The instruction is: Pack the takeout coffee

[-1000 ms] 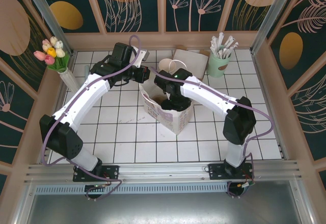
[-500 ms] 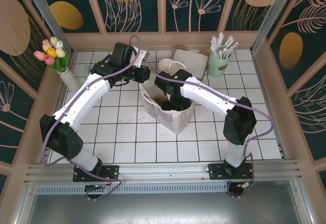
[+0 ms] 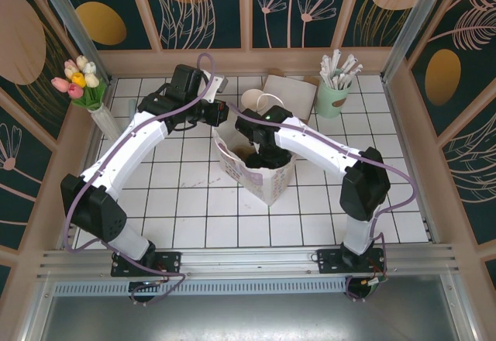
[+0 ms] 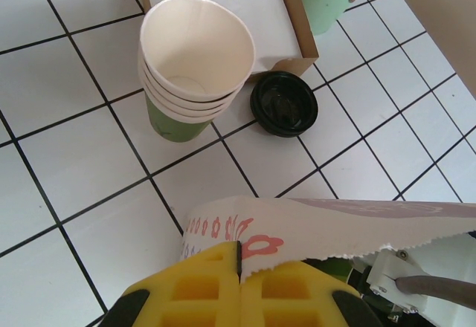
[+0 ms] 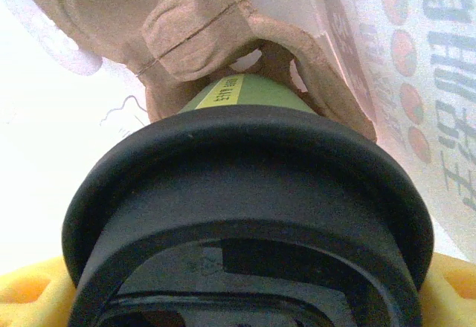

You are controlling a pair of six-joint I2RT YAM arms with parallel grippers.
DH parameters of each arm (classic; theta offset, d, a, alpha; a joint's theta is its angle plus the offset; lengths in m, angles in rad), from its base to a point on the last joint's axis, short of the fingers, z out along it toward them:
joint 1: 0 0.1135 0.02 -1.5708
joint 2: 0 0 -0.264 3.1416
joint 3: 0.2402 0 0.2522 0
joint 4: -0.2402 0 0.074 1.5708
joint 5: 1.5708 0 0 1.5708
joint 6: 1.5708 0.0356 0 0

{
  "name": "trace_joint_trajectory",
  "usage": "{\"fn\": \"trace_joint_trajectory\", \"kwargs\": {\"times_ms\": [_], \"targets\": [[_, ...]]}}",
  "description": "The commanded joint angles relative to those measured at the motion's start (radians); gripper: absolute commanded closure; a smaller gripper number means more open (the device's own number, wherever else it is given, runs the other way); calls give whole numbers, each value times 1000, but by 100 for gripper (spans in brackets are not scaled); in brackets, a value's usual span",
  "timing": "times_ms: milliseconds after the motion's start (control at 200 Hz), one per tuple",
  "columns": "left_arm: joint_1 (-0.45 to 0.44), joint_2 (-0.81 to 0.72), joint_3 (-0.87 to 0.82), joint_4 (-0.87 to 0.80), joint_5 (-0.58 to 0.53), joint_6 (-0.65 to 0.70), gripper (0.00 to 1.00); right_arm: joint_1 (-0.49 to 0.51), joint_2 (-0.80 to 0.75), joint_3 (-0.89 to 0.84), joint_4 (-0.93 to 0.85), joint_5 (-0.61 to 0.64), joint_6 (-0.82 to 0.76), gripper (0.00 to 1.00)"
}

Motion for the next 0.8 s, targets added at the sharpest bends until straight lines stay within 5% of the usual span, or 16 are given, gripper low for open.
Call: {"fn": "trace_joint_trajectory", "kwargs": {"times_ms": [0, 796], "targets": [[9, 10, 35, 8, -11, 0, 100, -10, -31, -32, -22, 0, -8, 45], [10, 22, 48, 3, -6, -3, 100, -25, -15, -99, 44, -32, -39, 45]]}}
